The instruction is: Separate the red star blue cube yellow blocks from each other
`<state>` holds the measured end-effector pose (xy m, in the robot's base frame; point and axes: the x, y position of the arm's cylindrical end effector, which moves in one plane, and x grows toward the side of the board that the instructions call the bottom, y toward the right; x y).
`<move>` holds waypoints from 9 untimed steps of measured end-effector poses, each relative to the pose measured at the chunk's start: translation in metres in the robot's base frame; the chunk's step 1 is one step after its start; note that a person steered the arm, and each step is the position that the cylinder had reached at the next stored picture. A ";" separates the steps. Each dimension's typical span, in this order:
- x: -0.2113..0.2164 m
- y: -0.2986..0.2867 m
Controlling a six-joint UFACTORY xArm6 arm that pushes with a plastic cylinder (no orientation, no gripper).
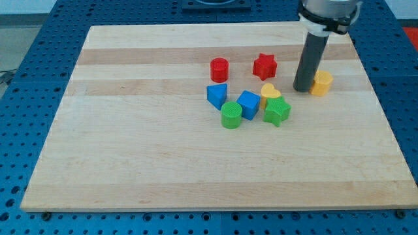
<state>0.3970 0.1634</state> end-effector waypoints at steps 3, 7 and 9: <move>-0.006 -0.059; 0.004 -0.102; 0.021 -0.074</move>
<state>0.4179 0.0894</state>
